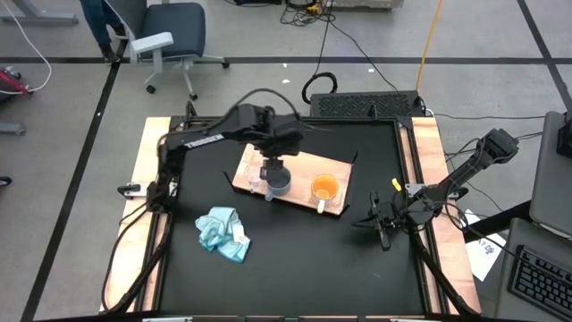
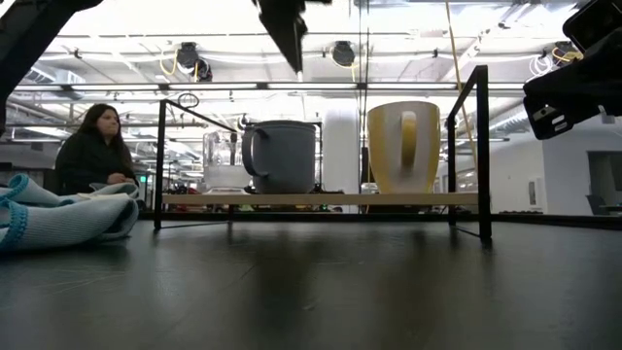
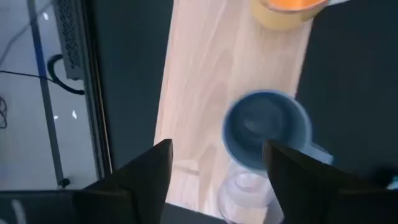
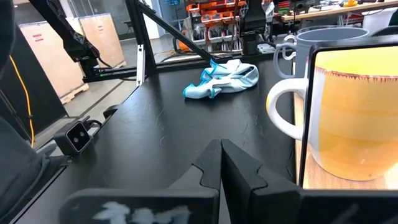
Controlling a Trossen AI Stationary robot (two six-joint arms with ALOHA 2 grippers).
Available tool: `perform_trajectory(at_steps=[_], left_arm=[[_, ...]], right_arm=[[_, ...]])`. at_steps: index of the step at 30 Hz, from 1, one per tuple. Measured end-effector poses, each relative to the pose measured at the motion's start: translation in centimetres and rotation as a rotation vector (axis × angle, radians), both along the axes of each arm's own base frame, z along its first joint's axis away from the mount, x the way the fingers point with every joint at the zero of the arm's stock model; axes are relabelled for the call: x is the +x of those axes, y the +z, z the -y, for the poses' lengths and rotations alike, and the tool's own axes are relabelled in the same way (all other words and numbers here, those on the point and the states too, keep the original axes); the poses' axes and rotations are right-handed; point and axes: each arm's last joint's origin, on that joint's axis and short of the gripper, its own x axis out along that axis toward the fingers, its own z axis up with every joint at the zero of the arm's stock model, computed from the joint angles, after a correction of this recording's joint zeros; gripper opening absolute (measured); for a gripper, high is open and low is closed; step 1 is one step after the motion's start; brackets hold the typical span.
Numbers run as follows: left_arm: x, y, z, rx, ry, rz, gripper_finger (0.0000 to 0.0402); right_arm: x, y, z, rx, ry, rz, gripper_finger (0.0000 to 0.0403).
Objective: Stack small to large cups/mugs on shelf
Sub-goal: Adjust the mugs on the shelf
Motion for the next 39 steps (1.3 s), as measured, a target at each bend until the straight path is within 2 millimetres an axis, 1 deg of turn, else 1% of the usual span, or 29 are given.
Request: perform_trajectory(at_steps=[3,5,8,12,13,17,19,21,23,25,29,32,34,39], left_arm=[[-2.0,1.7,1.4,-0.006,-0.008,0.028,0.0240],[-3.5,2.9,2.3,-0.017,-0.012,0.042,0.0214],[-5.6,5.2,3.6,-0.062,0.000,0.123,0.0146],[-9.5,8.6,5.9,-0.094,-0.054,0.242,0.0029],[-10.5,9.3,6.6,-0.096,-0.058,0.270,0.0015],[-14.2,10.8,8.8,-0.010,-0.025,0.348,0.0005],[-16.1,11.1,9.7,0.029,0.021,0.390,0.0003],[-17.7,11.0,10.6,0.048,0.050,0.436,0.0003],[-19.1,10.4,11.5,0.052,0.067,0.480,0.0002],[-20.2,9.4,12.3,0.053,0.071,0.519,0.0002],[-22.1,6.0,13.8,0.052,0.092,0.571,0.0001],[-23.2,2.5,14.7,0.059,0.113,0.608,0.0001],[-23.7,0.1,15.3,0.035,0.134,0.642,0.0001],[-24.4,-6.7,16.8,-0.008,0.164,0.715,0.0001]], right_arm=[[0.0,0.0,0.0,-0.001,0.000,-0.001,0.0000],[0.0,0.0,0.0,0.000,0.000,-0.001,0.0000],[0.0,0.0,0.0,-0.001,0.000,-0.001,0.0000],[0.0,0.0,0.0,0.000,0.000,0.000,0.0000],[0.0,0.0,0.0,0.000,0.000,0.001,0.0000],[-0.1,0.2,-0.1,-0.018,0.014,0.017,0.0000],[-0.2,0.3,-0.3,-0.027,0.032,0.033,0.0000],[-0.3,0.4,-0.6,-0.037,0.053,0.048,0.0000],[-0.5,0.6,-0.8,-0.038,0.069,0.062,0.0000],[-0.6,0.6,-0.9,-0.044,0.066,0.062,0.0000],[-0.8,0.6,-1.1,-0.048,0.043,0.064,0.0000],[-1.0,0.6,-1.3,-0.048,0.051,0.065,0.0000],[-1.0,0.6,-1.3,-0.048,0.038,0.066,0.0000],[-1.1,0.6,-1.3,-0.042,0.035,0.065,0.0000]])
